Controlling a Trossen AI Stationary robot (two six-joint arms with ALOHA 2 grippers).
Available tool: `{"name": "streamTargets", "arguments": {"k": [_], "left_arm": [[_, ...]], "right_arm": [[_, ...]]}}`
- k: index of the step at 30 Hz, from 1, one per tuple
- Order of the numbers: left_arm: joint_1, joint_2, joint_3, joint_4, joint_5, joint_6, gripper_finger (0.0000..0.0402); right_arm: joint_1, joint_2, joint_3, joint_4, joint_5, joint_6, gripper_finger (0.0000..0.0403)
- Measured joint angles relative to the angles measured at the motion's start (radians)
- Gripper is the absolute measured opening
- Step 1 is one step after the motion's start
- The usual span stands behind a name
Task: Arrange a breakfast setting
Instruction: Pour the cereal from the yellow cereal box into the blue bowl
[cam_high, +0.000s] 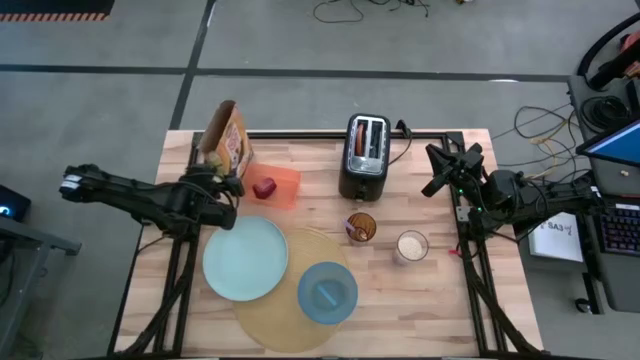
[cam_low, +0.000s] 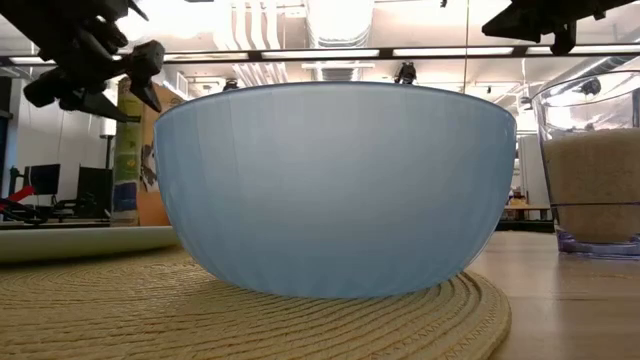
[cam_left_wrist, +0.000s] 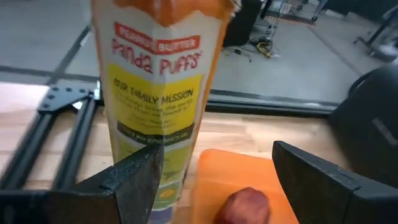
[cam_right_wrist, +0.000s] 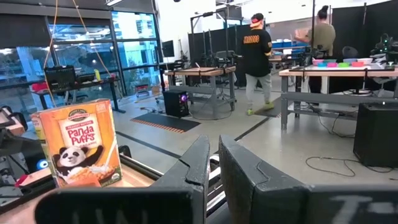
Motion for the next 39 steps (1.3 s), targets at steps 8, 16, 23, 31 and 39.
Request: {"name": "streamTargets", "arguments": {"k": [8,16,23,31,39], "left_arm": [[0.001,0.029,-0.002,-0.171,0.153,-0.122,0.0284],[0.069,0.082,-0.002,-0.213,0.082,-0.206,0.0284],[0.132,0.091,-0.002,-0.206,0.051,-0.206,0.0285],[0.14,0.089,-0.003,-0.189,0.051,-0.206,0.0328],[0.181,0.095,-0.116,0.074,-0.047,-0.052,0.0348]], "right_arm": [[0.0,0.0,0.0,0.0,0.0,0.007,0.0027],[0.0,0.0,0.005,-0.001,0.0,0.018,0.0027],[0.0,0.0,0.012,-0.001,0.0,0.027,0.0027],[0.0,0.005,0.012,-0.008,0.0,0.026,0.0027],[0.0,0.011,0.012,-0.009,0.0,0.013,0.0027]]}}
